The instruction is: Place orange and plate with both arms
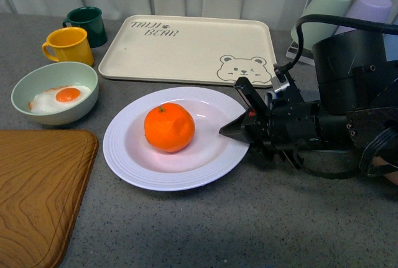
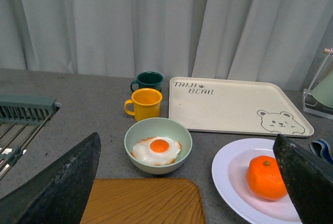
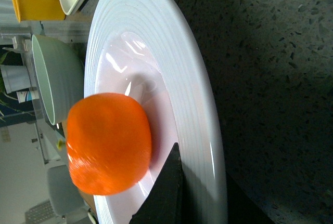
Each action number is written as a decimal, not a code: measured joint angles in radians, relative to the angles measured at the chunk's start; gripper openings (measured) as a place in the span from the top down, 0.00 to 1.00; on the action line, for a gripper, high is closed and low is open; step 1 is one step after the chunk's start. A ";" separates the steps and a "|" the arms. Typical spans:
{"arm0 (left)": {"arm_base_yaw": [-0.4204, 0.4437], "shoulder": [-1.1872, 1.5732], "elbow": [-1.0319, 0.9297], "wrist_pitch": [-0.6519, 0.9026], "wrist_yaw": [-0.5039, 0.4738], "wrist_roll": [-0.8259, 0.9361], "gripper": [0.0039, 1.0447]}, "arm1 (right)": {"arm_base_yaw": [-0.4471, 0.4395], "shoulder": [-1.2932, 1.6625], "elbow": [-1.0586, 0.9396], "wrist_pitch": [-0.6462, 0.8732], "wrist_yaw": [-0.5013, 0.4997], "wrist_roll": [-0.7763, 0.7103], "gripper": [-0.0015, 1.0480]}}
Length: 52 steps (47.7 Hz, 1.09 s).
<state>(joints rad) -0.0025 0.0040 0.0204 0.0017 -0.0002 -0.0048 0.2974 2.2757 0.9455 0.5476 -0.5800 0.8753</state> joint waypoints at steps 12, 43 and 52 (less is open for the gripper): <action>0.000 0.000 0.000 0.000 0.000 0.000 0.06 | -0.006 -0.010 -0.046 0.131 0.002 -0.022 0.96; 0.000 0.000 0.000 0.000 0.000 0.000 0.06 | -0.054 0.164 0.508 -0.142 -0.034 0.006 0.96; 0.000 0.000 0.000 0.000 0.000 0.000 0.06 | -0.061 0.296 0.771 -0.278 -0.026 0.008 0.96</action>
<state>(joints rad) -0.0025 0.0040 0.0204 0.0017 -0.0002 -0.0048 0.2359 2.5713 1.7161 0.2699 -0.6060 0.8833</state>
